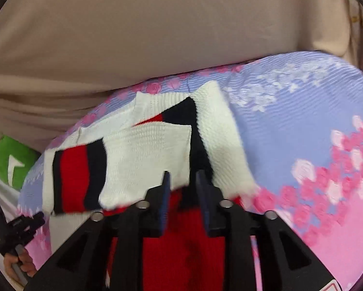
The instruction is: Fold small clothes
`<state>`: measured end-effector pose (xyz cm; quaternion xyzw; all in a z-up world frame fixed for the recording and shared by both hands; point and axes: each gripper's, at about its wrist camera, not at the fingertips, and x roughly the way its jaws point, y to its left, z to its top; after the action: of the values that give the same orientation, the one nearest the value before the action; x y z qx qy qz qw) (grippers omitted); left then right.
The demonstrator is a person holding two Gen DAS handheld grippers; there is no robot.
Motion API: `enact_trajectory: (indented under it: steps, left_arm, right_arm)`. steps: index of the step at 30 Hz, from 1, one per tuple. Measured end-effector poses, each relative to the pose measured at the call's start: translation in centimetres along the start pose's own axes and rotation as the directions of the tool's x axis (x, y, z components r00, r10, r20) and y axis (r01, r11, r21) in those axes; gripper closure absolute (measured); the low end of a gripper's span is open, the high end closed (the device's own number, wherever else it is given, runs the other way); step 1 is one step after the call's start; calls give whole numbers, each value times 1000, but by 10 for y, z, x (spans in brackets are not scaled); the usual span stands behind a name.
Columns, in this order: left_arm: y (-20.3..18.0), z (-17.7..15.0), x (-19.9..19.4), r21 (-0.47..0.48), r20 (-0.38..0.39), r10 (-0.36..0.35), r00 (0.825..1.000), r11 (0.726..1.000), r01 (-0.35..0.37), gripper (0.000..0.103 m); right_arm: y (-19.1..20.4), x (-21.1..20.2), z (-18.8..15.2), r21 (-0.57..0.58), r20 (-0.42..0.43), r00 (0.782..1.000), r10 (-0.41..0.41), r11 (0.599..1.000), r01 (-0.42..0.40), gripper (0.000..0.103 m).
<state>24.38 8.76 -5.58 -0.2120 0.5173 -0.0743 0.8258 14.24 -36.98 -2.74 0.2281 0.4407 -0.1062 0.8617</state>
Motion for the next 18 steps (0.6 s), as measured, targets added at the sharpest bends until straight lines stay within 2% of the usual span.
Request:
enact_trajectory:
  steps: [1, 3, 5, 7, 8, 11, 14, 16, 18]
  left_arm:
    - [3, -13, -13, 29, -4, -8, 1000, 1000, 8, 61]
    - [12, -38, -30, 73, -32, -15, 999, 997, 17, 54]
    - [31, -72, -45, 97, -92, -12, 996, 995, 21, 52]
    - [51, -105, -55, 86, -156, -9, 988, 996, 22, 52]
    - [64, -128, -61, 67, -194, 0, 981, 998, 14, 52]
    - [88, -169, -60, -4, -269, -6, 963, 1000, 5, 52]
    - [89, -189, -59, -69, -298, -62, 952, 997, 43, 52]
    - [83, -196, -59, -52, -292, -75, 953, 997, 63, 52]
    - [76, -198, -52, -15, -284, -58, 957, 998, 56, 51]
  right_arm:
    - [-6, -18, -18, -19, -12, 1000, 3, 1000, -3, 63]
    - [-22, -40, -55, -46, -54, 999, -4, 999, 2, 56]
    - [-36, -56, -108, -70, -132, 991, -30, 997, 21, 54]
    - [-53, -70, -154, -62, -211, 977, -44, 998, 31, 54]
    - [-65, -75, -184, -38, -254, 966, -42, 999, 34, 54]
    - [-84, -84, -245, 58, -344, 939, -7, 998, 29, 54]
    - [-85, -88, -272, 138, -373, 925, 72, 990, -21, 53]
    - [-81, -84, -276, 167, -360, 927, 108, 985, -50, 53]
    - [-78, -75, -273, 211, -347, 928, 139, 975, -67, 52]
